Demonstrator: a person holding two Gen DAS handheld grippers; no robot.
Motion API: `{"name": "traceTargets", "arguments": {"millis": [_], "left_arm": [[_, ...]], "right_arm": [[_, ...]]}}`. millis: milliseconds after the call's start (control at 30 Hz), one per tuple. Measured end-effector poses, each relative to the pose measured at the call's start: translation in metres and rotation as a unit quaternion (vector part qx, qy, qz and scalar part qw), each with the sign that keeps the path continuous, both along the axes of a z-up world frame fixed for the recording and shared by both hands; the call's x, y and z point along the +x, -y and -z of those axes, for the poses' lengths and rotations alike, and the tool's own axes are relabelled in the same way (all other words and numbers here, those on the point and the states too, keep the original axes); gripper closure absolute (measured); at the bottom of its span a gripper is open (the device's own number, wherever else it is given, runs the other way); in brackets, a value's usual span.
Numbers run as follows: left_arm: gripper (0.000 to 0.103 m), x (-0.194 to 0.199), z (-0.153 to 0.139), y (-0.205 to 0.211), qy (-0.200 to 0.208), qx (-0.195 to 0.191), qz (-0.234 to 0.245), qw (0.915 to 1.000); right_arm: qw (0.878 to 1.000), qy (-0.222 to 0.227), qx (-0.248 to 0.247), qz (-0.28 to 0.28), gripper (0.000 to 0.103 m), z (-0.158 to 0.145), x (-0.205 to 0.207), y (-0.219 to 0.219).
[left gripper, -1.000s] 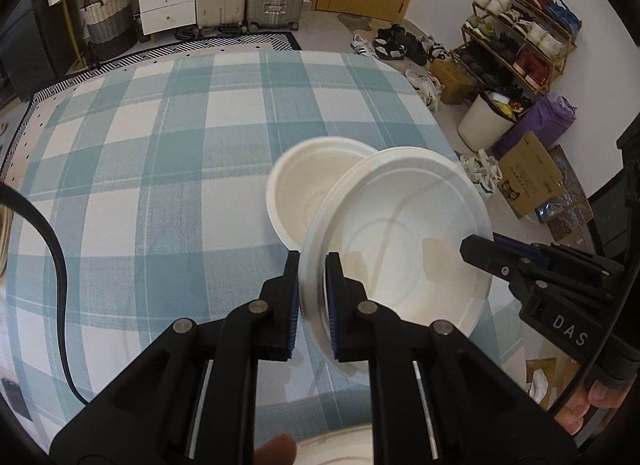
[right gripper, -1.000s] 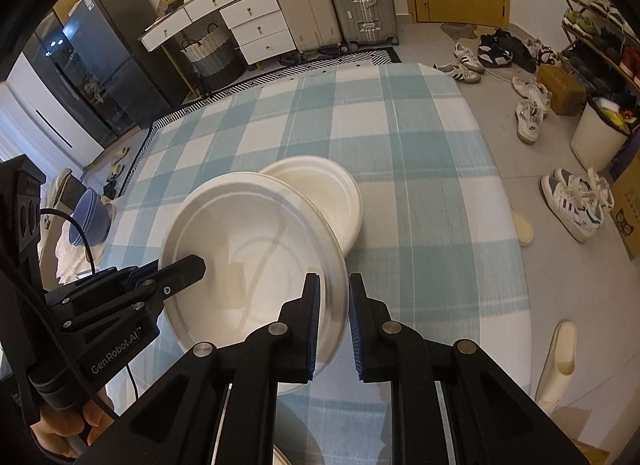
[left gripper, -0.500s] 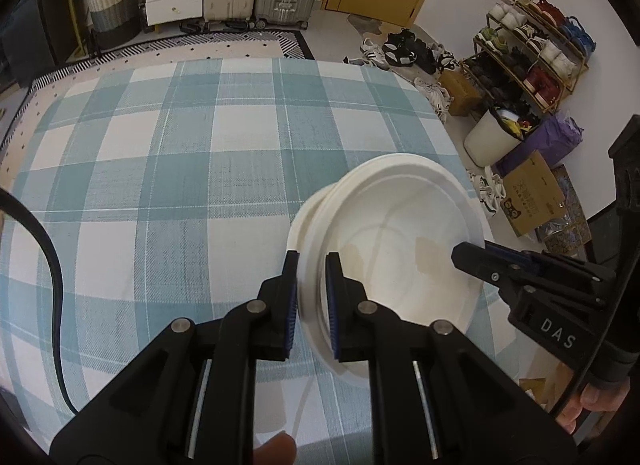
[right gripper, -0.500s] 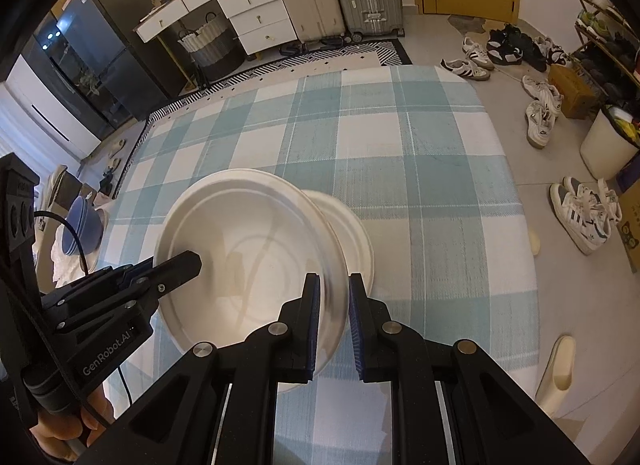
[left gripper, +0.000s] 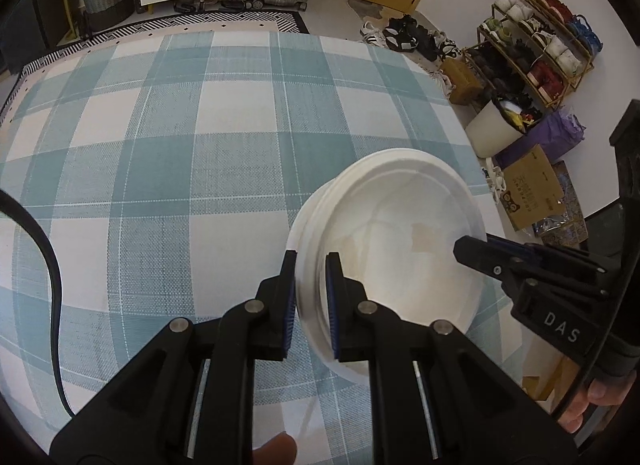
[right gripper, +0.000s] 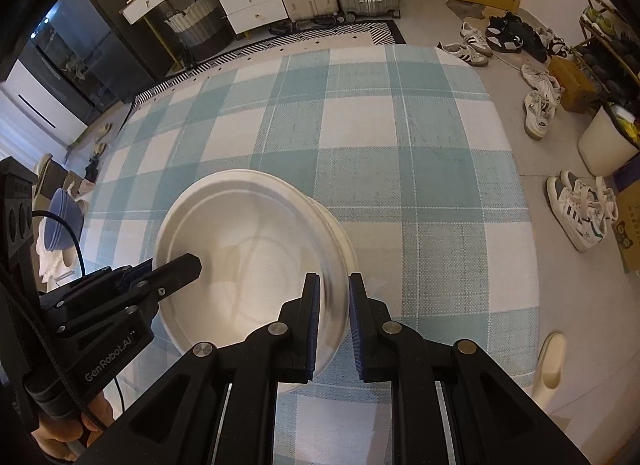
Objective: Organize plates and bowls
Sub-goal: 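Lift the two-bowl stack with both grippers and lower it into the third bowl, then open both grippers to release the bowls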
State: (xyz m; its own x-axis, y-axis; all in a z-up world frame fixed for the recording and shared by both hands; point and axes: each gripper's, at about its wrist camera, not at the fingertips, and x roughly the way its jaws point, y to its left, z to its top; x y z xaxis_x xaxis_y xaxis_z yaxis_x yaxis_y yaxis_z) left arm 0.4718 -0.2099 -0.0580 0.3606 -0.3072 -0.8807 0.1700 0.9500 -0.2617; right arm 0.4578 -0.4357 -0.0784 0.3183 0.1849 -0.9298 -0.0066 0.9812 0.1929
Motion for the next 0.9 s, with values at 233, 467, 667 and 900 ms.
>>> {"name": "traceTargets", "arguments": {"millis": [233, 467, 667, 900], "left_arm": [[0.049, 0.001, 0.006, 0.001, 0.003, 0.000, 0.004, 1.0000], [0.032, 0.003, 0.006, -0.009, 0.005, -0.005, -0.004, 1.0000], [0.027, 0.000, 0.002, -0.012, 0.004, -0.009, 0.000, 0.9999], [0.024, -0.011, -0.007, -0.018, 0.012, -0.009, 0.003, 0.9999]], "right_arm": [[1.000, 0.000, -0.025, -0.010, 0.084, 0.005, 0.001, -0.001], [1.000, 0.000, -0.006, -0.002, 0.066, 0.005, -0.006, 0.014], [1.000, 0.010, 0.021, -0.006, 0.042, 0.002, -0.017, 0.017], [0.999, 0.029, 0.031, -0.008, 0.027, -0.007, -0.029, 0.018]]}}
